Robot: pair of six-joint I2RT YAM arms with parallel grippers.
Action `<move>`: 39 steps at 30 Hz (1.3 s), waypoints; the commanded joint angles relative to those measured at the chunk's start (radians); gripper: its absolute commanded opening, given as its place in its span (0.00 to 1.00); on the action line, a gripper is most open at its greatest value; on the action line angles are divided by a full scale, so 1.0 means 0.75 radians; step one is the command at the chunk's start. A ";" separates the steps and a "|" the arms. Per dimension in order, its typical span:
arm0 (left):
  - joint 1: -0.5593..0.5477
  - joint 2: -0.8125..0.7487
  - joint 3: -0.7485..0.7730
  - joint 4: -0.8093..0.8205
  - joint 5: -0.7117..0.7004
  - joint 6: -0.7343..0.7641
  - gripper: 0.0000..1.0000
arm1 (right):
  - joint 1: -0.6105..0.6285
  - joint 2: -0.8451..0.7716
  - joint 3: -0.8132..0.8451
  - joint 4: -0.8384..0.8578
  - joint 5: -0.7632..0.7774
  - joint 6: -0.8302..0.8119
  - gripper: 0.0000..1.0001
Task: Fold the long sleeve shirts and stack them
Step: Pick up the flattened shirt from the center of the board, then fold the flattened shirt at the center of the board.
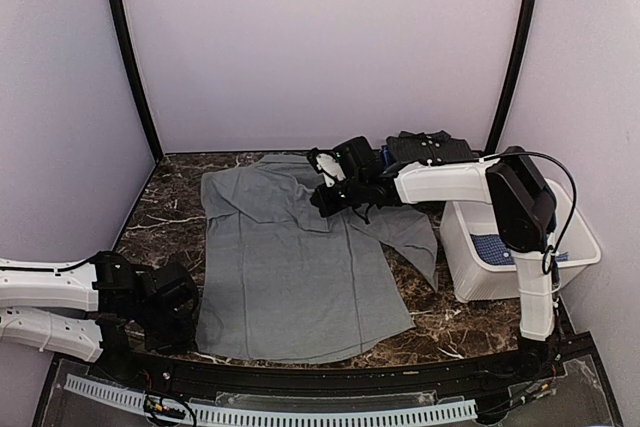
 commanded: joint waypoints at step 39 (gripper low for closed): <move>-0.010 0.270 0.516 0.105 -0.124 0.555 0.00 | -0.171 0.071 0.654 -0.360 0.055 -0.061 0.00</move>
